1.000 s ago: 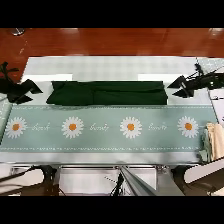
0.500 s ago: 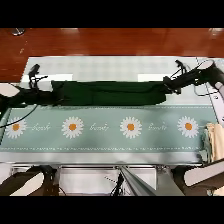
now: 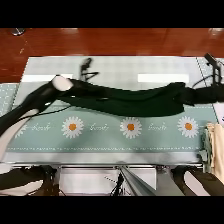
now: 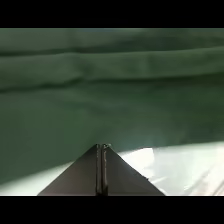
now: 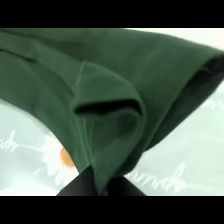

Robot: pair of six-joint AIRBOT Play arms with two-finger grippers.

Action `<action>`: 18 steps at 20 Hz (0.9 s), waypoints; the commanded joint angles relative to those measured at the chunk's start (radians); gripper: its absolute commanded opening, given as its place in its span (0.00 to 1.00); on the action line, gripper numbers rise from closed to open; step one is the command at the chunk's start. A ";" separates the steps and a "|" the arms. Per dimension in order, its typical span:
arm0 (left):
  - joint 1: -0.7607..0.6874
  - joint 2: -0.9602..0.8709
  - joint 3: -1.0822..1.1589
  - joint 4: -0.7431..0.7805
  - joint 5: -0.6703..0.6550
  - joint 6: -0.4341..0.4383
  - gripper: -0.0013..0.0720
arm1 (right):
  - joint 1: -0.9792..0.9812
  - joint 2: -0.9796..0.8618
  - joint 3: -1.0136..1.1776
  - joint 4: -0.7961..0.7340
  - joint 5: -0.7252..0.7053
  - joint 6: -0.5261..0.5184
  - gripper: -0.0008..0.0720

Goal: Fold the shirts.

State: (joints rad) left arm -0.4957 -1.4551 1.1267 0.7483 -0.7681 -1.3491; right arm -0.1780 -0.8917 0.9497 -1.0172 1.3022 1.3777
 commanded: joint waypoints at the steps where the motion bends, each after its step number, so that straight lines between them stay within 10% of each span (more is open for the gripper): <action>1: -0.138 -0.271 0.261 0.003 -0.115 -0.099 0.05 | 0.001 0.228 -0.079 0.009 0.039 0.084 0.05; 10: -0.361 -0.549 0.587 -0.041 -0.233 -0.230 0.05 | 0.001 0.294 -0.079 0.042 0.066 0.108 0.05; 18: 0.179 -0.328 0.661 0.074 -0.642 -0.150 0.05 | 0.203 0.105 -0.058 0.210 -0.067 0.082 0.05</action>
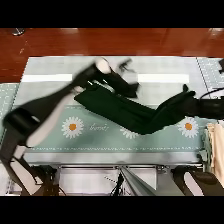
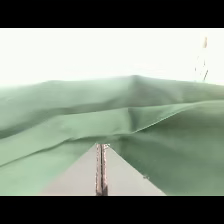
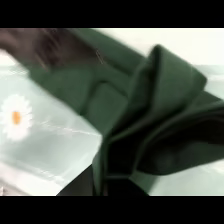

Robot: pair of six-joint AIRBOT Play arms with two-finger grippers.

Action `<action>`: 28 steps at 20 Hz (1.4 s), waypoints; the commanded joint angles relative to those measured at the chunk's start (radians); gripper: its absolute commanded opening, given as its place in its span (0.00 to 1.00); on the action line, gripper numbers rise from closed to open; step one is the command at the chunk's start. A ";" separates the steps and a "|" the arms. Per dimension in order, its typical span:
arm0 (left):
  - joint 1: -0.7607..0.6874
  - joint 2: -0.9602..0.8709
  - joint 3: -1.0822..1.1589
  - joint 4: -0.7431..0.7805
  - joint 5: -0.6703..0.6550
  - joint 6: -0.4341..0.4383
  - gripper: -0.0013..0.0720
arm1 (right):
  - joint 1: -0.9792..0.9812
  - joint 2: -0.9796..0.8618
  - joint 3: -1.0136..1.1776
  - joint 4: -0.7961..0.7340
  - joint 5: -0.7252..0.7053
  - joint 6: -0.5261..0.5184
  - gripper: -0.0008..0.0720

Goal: Fold the shirts.

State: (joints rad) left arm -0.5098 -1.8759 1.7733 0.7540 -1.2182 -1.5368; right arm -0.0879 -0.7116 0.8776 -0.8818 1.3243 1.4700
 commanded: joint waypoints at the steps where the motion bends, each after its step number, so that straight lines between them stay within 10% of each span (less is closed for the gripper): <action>1: 0.286 0.152 0.014 0.132 -0.251 0.036 0.05 | 0.185 -0.121 0.038 0.075 -0.138 -0.004 0.05; 8: 0.784 0.798 -0.336 0.301 -0.092 0.042 0.05 | 0.536 -0.674 0.473 0.080 -0.344 -0.003 0.05; 16: 0.713 1.455 -0.986 0.298 -0.037 0.055 0.05 | 0.654 -1.213 0.940 0.156 -0.350 0.009 0.05; 17: 0.713 1.479 -1.032 0.296 -0.035 0.050 0.05 | 0.654 -1.251 0.966 0.189 -0.349 0.016 0.30; 18: 0.713 1.490 -1.072 0.294 -0.027 0.047 0.05 | 0.653 -1.273 0.979 0.225 -0.349 0.013 0.77; 19: 0.713 1.489 -1.098 0.294 -0.019 0.047 0.05 | 0.643 -1.279 0.986 0.238 -0.345 0.003 0.86; 24: 0.713 1.463 -1.147 0.294 0.006 0.048 0.05 | 0.409 -1.115 0.986 0.214 0.025 -0.063 0.86; 28: 0.713 1.461 -1.147 0.294 0.006 0.048 0.05 | 0.238 -0.801 0.803 -0.161 0.274 -0.130 0.86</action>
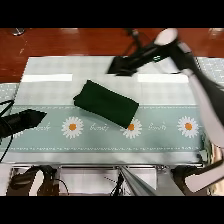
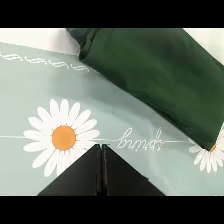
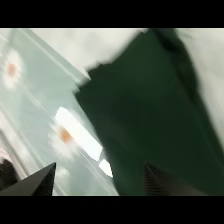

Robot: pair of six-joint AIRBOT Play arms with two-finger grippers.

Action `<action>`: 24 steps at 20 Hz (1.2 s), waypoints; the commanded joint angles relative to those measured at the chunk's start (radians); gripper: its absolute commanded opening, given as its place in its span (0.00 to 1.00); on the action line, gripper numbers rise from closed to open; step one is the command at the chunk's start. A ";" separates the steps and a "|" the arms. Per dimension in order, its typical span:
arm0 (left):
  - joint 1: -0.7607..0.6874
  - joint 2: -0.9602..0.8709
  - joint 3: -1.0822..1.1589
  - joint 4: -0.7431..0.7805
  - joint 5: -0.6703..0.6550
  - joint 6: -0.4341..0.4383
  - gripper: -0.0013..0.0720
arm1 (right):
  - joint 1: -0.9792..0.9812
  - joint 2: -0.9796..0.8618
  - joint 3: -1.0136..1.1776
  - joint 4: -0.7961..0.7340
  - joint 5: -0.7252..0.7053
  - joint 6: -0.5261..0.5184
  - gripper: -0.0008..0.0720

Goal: Fold the shirts.

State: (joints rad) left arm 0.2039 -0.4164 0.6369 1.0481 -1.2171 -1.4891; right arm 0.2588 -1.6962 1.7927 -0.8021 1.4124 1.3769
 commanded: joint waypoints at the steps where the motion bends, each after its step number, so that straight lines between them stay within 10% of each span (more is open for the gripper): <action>1: -0.001 0.002 -0.011 0.000 0.006 0.000 0.05 | -0.142 0.301 -0.268 -0.309 0.086 0.005 0.86; 6: -0.001 0.000 -0.012 0.000 0.007 0.000 0.05 | -0.141 0.763 -1.190 -0.160 -0.667 0.378 0.86; 9: -0.001 0.000 -0.021 -0.001 0.014 -0.001 0.05 | -0.026 0.735 -1.401 0.175 -0.911 0.282 0.86; 17: -0.001 0.000 -0.074 -0.033 0.012 0.000 0.05 | 0.038 0.262 -1.098 0.356 -0.700 -0.019 0.86; 18: -0.001 0.000 -0.090 -0.046 0.013 0.000 0.05 | 0.038 0.223 -1.056 0.379 -0.679 -0.045 0.80; 20: -0.001 0.000 -0.126 -0.062 0.013 0.000 0.05 | 0.038 0.157 -0.967 0.416 -0.613 -0.115 0.15; 24: -0.001 0.000 -0.179 -0.062 0.013 0.000 0.05 | 0.014 0.151 -0.689 0.285 -0.390 -0.168 0.05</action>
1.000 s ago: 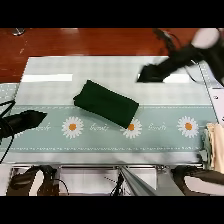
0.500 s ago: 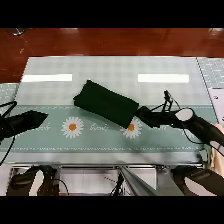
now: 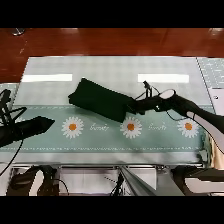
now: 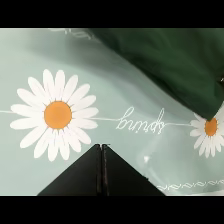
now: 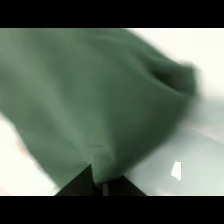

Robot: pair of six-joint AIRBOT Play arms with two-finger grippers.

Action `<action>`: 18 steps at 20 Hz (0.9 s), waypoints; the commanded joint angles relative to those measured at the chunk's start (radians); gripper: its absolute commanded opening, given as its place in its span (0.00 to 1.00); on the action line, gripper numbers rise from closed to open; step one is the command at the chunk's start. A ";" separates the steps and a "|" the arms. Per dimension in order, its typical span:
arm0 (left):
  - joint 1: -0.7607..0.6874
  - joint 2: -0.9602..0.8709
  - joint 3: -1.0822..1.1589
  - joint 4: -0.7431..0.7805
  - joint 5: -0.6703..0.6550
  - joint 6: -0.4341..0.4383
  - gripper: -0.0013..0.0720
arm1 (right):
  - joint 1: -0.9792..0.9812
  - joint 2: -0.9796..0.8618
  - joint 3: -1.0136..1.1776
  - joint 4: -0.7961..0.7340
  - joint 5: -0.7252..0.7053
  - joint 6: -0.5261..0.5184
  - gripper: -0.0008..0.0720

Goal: Fold the shirts.

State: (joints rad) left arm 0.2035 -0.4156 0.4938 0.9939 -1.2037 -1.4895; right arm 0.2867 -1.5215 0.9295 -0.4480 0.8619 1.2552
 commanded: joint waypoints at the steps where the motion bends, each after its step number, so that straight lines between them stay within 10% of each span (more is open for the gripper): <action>1: 0.000 -0.001 -0.042 -0.008 0.000 0.000 0.05 | -0.027 -0.001 0.270 -0.154 0.201 0.006 0.05; 9: 0.000 0.000 -0.048 -0.008 0.000 0.001 0.05 | -0.302 0.065 0.987 -0.555 0.652 0.333 0.05; 18: 0.000 0.000 -0.048 -0.011 0.000 0.004 0.05 | -0.951 0.246 1.040 -0.654 0.995 0.453 0.05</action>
State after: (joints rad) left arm 0.2035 -0.4156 0.4465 0.9833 -1.2037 -1.4857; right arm -0.4683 -1.3296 1.9617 -1.0233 1.7134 1.6627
